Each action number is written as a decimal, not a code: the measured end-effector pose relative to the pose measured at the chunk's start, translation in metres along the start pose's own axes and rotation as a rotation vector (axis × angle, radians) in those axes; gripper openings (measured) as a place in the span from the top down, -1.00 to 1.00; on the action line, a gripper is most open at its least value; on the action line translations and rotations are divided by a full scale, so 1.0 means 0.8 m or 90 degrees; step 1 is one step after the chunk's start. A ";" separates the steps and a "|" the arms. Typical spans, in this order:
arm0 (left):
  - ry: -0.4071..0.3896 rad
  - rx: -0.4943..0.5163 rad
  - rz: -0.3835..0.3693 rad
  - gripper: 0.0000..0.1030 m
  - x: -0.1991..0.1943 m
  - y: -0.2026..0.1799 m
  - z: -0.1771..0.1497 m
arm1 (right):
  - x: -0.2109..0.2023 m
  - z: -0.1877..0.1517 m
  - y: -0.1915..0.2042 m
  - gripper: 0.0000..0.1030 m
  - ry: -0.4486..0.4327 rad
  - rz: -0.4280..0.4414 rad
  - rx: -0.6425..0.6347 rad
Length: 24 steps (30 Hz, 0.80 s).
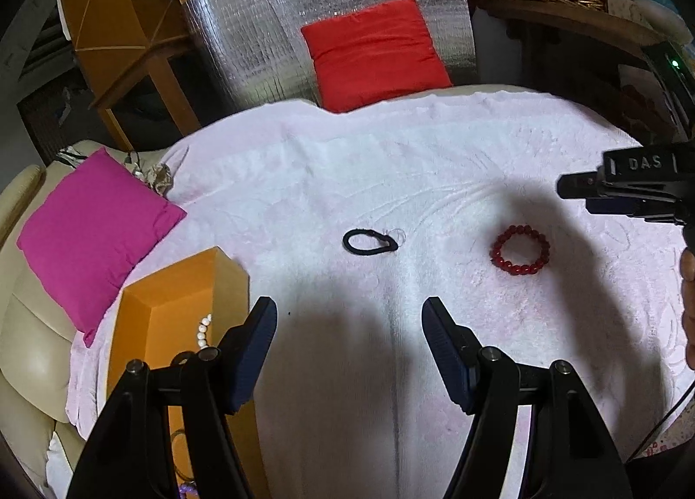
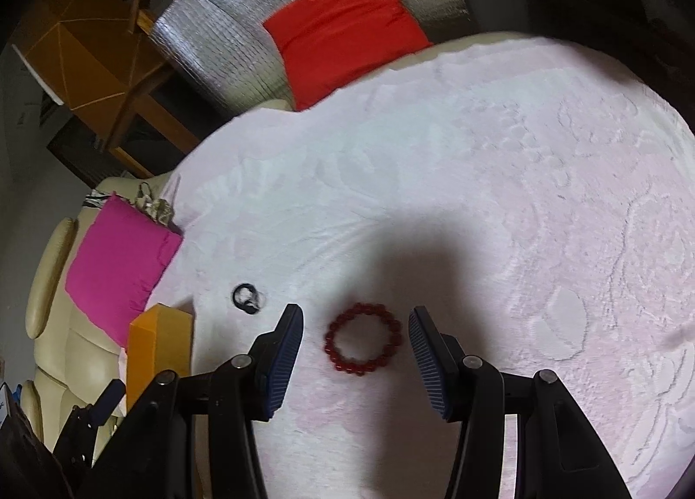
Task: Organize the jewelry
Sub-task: 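Move both tools back over the black hair tie and red bead bracelet, then grasp the black hair tie with the left tool while the right tool grasps the red bead bracelet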
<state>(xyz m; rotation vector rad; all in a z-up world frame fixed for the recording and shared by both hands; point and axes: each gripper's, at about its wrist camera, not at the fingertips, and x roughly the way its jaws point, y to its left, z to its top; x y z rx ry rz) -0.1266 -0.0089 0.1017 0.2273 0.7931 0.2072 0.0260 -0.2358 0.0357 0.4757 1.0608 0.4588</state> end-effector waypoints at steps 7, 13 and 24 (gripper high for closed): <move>0.035 -0.029 -0.036 -0.36 0.033 0.024 0.003 | 0.027 0.000 -0.007 0.18 0.041 -0.021 -0.001; 0.061 -0.035 -0.067 -0.36 0.070 0.040 0.019 | 0.037 0.000 -0.012 0.18 0.058 -0.040 0.008; 0.108 -0.069 -0.162 -0.36 0.131 0.016 0.051 | 0.041 0.005 -0.022 0.18 0.064 -0.052 0.027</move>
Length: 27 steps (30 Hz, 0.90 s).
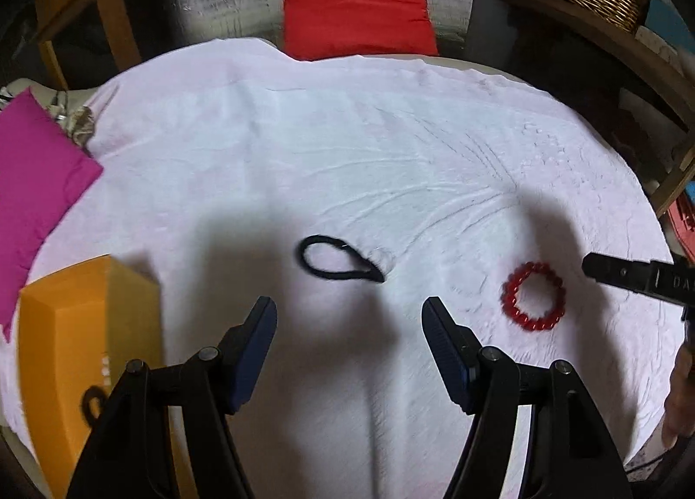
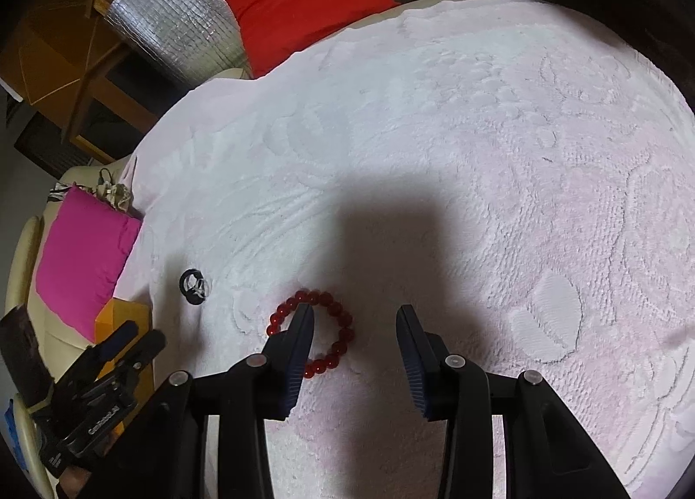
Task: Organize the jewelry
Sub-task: 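Grasp the black hair tie with the left tool while the right tool grasps the red bead bracelet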
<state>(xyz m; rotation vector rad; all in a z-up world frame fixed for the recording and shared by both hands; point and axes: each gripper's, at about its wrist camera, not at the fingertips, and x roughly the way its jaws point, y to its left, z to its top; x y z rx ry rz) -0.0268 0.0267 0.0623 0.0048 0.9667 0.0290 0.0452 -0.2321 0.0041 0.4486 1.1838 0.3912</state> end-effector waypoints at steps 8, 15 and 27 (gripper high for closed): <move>0.002 -0.032 -0.029 -0.33 0.043 -0.005 0.014 | 0.004 0.004 -0.003 0.18 0.009 -0.003 0.004; 0.011 -0.031 -0.050 0.55 0.069 -0.001 0.018 | 0.008 0.004 0.002 0.17 0.024 0.015 -0.007; -0.024 0.000 -0.108 0.83 0.011 0.006 -0.009 | 0.048 -0.013 0.042 0.42 0.002 -0.068 -0.100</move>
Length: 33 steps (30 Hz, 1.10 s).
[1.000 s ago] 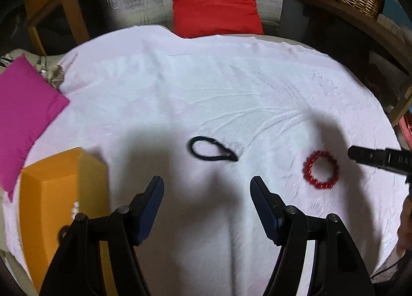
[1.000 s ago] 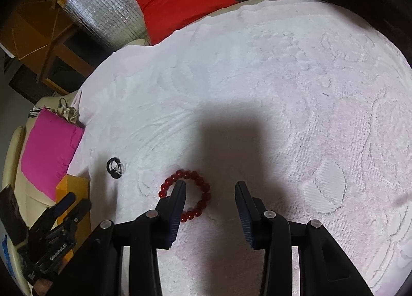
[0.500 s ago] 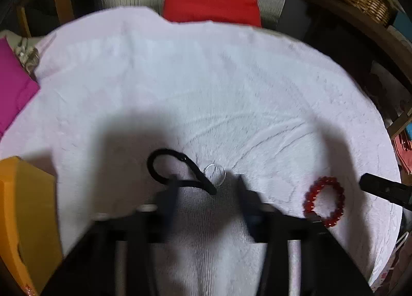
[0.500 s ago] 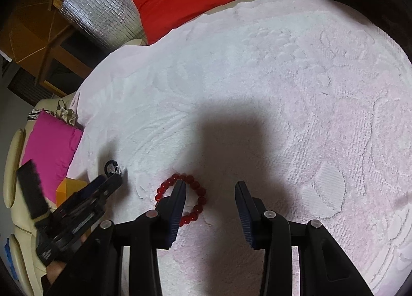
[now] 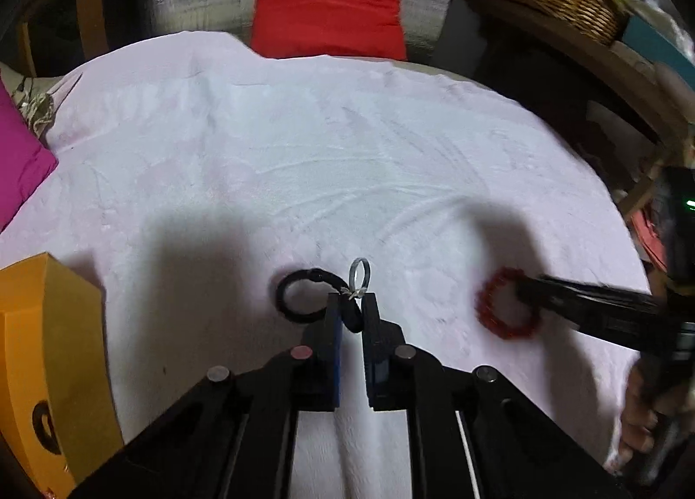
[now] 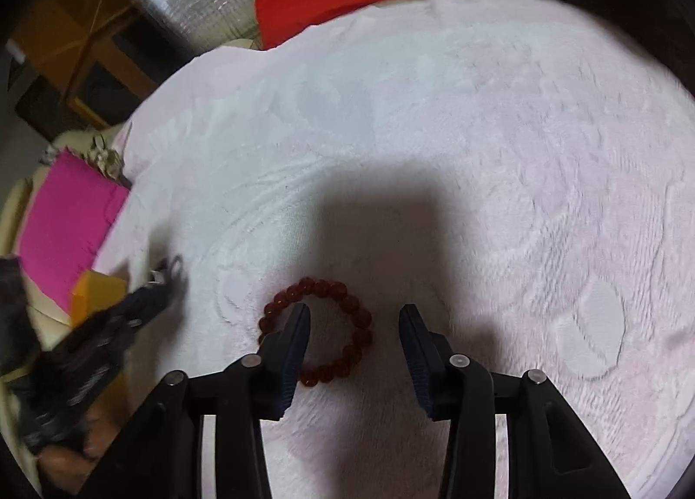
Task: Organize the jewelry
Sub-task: 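Grasp the black hair tie with the left tool while the right tool grasps the red bead bracelet, then carry the hair tie and red bracelet over the orange box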
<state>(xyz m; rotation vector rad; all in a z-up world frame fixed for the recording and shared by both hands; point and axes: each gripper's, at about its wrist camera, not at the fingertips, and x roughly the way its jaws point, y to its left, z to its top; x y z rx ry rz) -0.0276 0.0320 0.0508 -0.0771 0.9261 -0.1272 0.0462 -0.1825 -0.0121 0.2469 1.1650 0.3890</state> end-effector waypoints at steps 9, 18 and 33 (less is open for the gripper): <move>-0.034 0.022 -0.016 0.84 -0.056 -0.016 -0.031 | -0.013 -0.005 0.016 0.79 -0.043 -0.045 -0.027; -0.094 0.047 0.042 0.84 -0.122 -0.034 -0.049 | -0.064 -0.003 0.009 0.79 -0.110 0.044 0.029; -0.180 0.085 0.159 0.84 -0.247 -0.028 -0.096 | -0.146 -0.078 0.086 0.79 -0.207 0.185 0.006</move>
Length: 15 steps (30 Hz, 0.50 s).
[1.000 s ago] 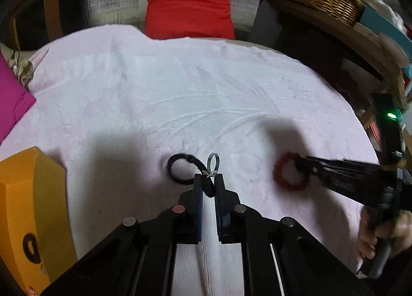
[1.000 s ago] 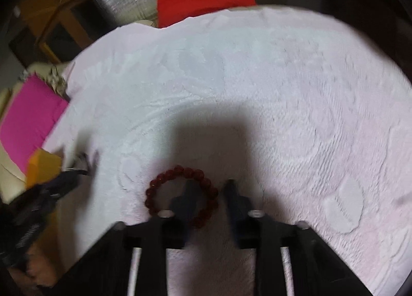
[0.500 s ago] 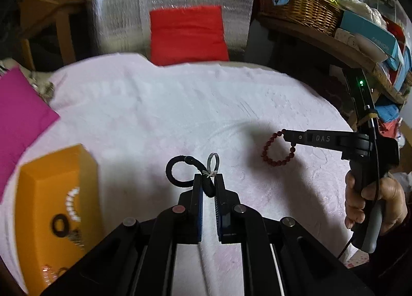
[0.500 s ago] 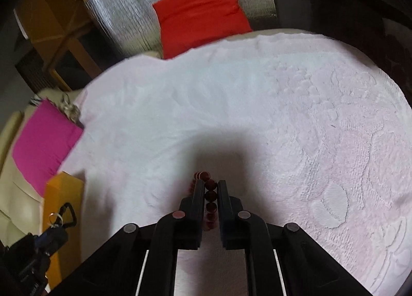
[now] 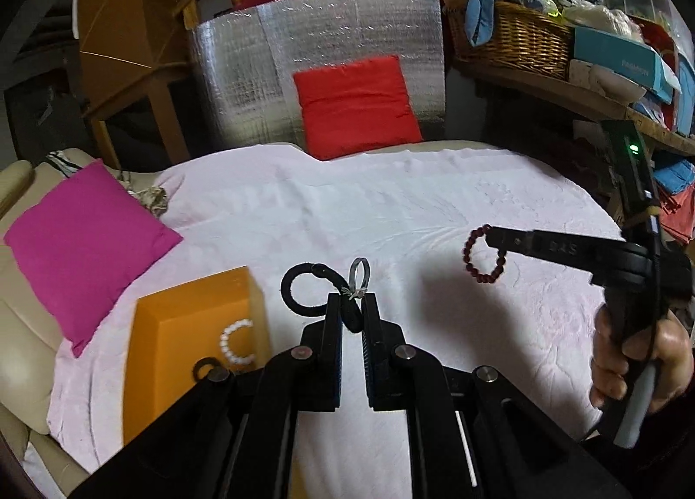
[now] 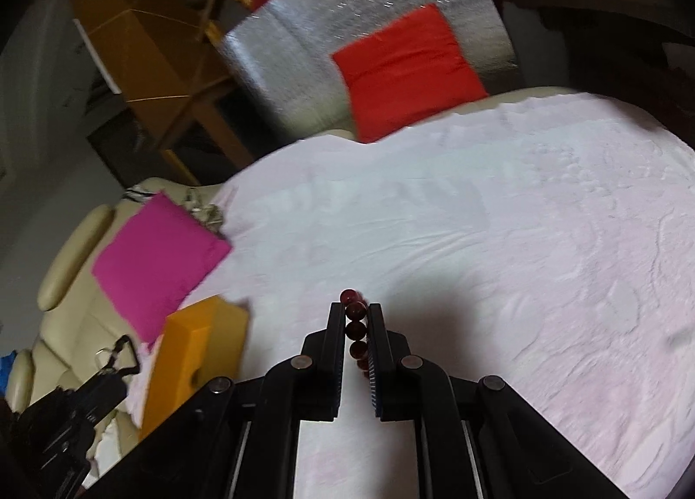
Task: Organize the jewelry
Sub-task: 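Carry the hair tie and red bracelet over the orange box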
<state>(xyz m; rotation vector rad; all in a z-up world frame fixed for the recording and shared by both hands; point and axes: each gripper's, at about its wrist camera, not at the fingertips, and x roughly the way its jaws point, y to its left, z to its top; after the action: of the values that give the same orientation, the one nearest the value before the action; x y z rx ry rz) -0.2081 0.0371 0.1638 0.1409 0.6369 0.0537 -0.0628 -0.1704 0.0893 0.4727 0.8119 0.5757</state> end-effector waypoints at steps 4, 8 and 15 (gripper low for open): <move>-0.004 -0.011 0.009 0.84 -0.022 0.022 -0.013 | -0.019 -0.024 0.028 0.79 0.012 0.023 0.001; 0.001 -0.021 0.014 0.84 -0.041 0.041 -0.032 | -0.034 -0.042 0.063 0.79 0.029 0.035 -0.010; 0.003 -0.030 0.043 0.84 -0.076 0.078 -0.070 | -0.043 -0.073 0.146 0.79 0.051 0.068 -0.068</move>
<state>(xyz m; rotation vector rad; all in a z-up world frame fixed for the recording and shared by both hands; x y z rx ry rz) -0.2904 0.0995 0.1644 0.1171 0.6358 0.1335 -0.1613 -0.0945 0.1420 0.3987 0.8315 0.7378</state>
